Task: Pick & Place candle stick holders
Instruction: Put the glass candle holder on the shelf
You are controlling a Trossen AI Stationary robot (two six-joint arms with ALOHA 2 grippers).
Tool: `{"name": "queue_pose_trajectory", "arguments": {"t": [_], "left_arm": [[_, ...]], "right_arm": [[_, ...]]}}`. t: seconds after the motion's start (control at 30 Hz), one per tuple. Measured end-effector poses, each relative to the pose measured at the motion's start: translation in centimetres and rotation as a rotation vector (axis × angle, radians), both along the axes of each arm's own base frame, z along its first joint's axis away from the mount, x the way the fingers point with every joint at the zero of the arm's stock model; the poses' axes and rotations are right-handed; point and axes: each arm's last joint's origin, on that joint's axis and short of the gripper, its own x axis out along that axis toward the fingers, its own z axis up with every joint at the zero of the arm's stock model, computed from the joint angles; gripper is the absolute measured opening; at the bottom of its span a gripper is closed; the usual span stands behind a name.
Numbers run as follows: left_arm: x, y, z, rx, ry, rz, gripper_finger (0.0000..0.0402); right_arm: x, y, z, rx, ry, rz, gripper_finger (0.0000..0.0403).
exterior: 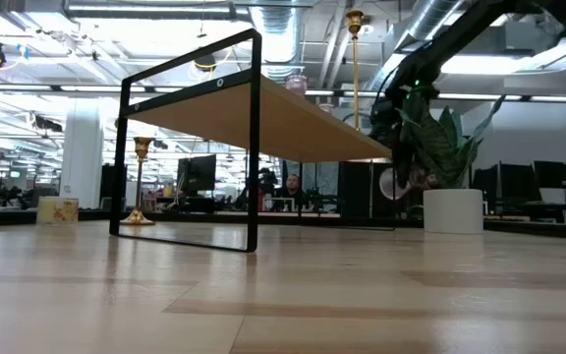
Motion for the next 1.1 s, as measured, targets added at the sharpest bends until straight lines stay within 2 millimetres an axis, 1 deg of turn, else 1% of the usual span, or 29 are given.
{"name": "queue_pose_trajectory", "arguments": {"t": [0.1, 0.23, 0.37, 0.5, 0.63, 0.77, 0.9, 1.1], "left_arm": [[0.0, 0.0, 0.0, 0.0, 0.0, 0.0, 0.0199], [0.0, 0.0, 0.0, 0.021, 0.006, -0.004, 0.0199], [0.0, 0.0, 0.0, 0.024, 0.007, -0.005, 0.0199], [0.0, 0.0, 0.0, 0.025, 0.007, -0.006, 0.0199], [0.0, 0.0, 0.0, 0.032, 0.009, -0.007, 0.0199], [0.0, 0.0, 0.0, 0.03, 0.009, -0.016, 0.0199], [0.0, -0.1, 0.0, 0.027, 0.009, -0.031, 0.0199], [0.0, -0.1, 0.0, 0.024, 0.009, -0.046, 0.0199]], "right_arm": [[-0.8, 0.4, 1.9, -0.038, -0.023, -0.009, 0.0111], [-1.8, 1.6, 5.3, -0.128, -0.08, -0.014, 0.0111], [-2.7, 3.1, 8.4, -0.215, -0.142, -0.015, 0.0111], [-3.6, 4.7, 11.0, -0.282, -0.19, -0.021, 0.0111], [-4.2, 6.8, 13.2, -0.34, -0.24, -0.009, 0.0111], [-4.7, 9.1, 15.2, -0.386, -0.29, 0.019, 0.0111], [-4.8, 11.6, 16.6, -0.407, -0.333, 0.05, 0.0111], [-4.6, 16.5, 18.1, -0.364, -0.383, 0.143, 0.0111]]}}
